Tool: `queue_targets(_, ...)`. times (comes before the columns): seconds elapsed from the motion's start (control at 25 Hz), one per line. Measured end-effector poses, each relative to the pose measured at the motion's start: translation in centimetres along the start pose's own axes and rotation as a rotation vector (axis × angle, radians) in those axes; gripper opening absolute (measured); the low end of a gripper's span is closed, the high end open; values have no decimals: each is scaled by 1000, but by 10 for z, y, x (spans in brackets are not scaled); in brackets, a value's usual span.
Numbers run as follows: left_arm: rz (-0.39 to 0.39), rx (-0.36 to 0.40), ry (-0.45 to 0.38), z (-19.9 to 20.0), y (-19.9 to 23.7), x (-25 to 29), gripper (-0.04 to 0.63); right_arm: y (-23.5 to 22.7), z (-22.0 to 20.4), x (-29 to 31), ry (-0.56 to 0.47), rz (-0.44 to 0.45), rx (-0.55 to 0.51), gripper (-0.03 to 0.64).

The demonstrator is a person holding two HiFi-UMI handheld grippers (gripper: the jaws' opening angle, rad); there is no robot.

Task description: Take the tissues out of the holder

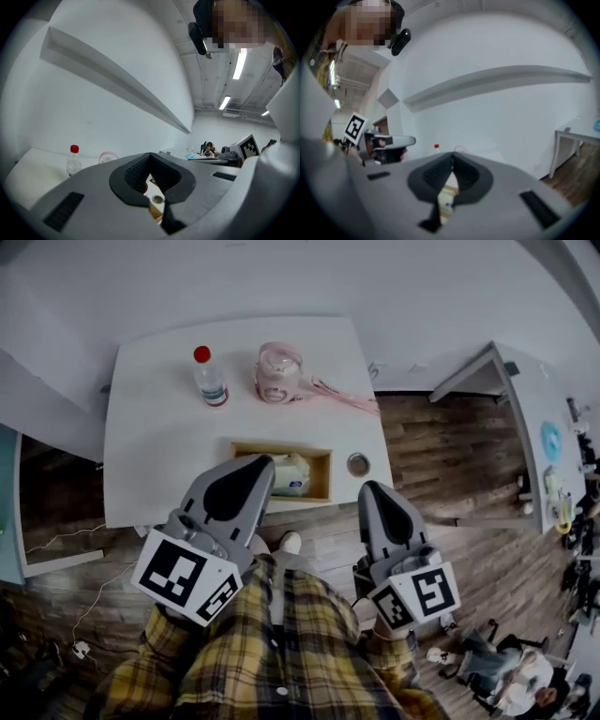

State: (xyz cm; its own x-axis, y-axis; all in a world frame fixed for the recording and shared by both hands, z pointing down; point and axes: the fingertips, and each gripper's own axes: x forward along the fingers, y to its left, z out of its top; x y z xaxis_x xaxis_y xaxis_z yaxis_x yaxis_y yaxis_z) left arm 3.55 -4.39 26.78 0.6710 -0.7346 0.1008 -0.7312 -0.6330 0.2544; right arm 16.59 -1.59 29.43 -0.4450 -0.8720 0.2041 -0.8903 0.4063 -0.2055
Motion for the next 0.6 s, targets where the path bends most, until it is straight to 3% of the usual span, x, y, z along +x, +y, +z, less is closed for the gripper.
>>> queue_targets(0.32, 114, -14, 12, -2, 20, 8, 5, -2, -3, 37, 46, 128, 14, 11)
queue_targets(0.6, 132, -17, -15, 13, 56, 18, 5, 7, 11, 84, 43, 168, -11, 12)
